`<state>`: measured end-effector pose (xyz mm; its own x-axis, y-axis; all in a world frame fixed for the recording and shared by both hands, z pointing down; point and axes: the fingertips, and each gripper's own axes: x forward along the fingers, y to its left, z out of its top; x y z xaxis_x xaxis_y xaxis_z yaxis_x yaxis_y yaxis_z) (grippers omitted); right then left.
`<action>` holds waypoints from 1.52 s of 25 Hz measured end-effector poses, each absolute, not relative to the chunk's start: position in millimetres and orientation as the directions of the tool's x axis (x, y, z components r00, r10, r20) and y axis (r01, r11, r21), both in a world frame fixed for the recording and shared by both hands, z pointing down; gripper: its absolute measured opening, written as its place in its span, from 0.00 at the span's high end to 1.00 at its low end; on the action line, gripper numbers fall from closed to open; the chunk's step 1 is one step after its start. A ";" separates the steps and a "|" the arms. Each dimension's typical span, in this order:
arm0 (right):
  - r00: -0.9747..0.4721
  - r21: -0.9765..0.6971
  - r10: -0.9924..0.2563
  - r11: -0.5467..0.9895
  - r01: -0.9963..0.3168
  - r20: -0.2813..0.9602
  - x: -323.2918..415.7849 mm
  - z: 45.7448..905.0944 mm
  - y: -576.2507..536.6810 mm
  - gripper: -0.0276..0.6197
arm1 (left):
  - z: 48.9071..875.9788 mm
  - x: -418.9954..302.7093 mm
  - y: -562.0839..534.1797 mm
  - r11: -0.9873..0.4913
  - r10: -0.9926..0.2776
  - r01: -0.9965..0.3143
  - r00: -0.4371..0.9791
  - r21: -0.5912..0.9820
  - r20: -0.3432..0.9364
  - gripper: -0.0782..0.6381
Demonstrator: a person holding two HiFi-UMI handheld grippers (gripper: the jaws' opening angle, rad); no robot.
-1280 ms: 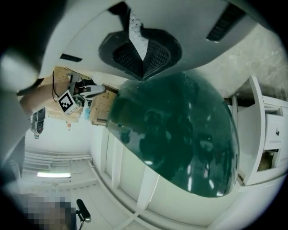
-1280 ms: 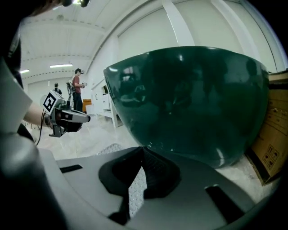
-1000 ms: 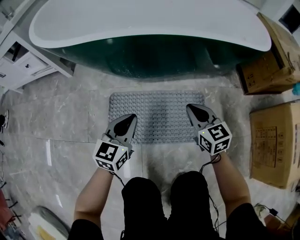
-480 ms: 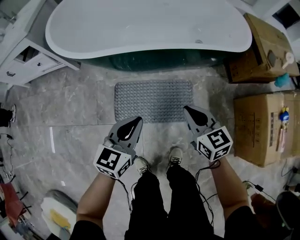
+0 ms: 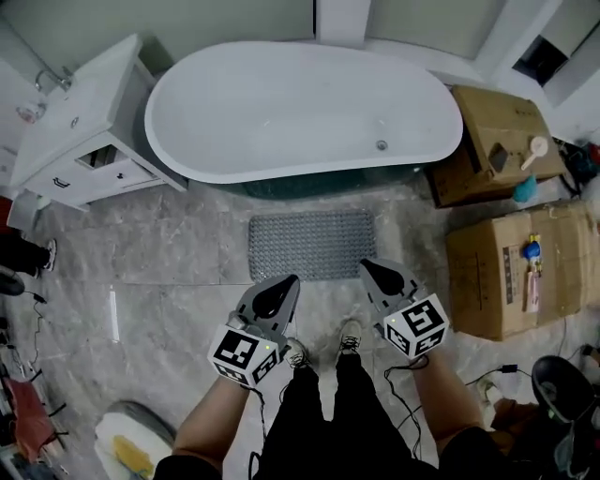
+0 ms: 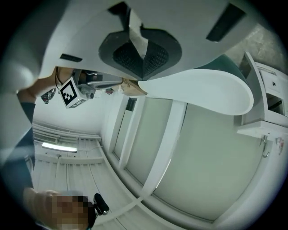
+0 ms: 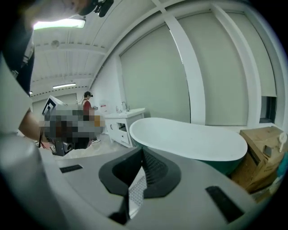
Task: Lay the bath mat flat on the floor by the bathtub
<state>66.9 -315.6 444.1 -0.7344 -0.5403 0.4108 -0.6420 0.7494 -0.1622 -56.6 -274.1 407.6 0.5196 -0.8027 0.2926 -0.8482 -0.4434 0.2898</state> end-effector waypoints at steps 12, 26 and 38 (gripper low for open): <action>-0.770 -0.188 -0.581 0.752 -0.632 0.264 46.0 295.8 -270.9 0.93 | 278.6 -58.4 -212.5 -0.456 -0.821 -0.831 0.531 0.317 0.210 0.87; -0.753 -0.225 -0.600 0.721 -0.655 0.270 34.3 286.9 -191.8 0.93 | 286.4 -69.4 -141.8 -0.530 -0.761 -0.789 0.604 0.312 0.235 0.87; -0.779 -0.223 -0.570 0.750 -0.623 0.260 60.4 274.9 -139.6 0.93 | 278.3 -34.9 -101.0 -0.530 -0.756 -0.785 0.609 0.321 0.240 0.87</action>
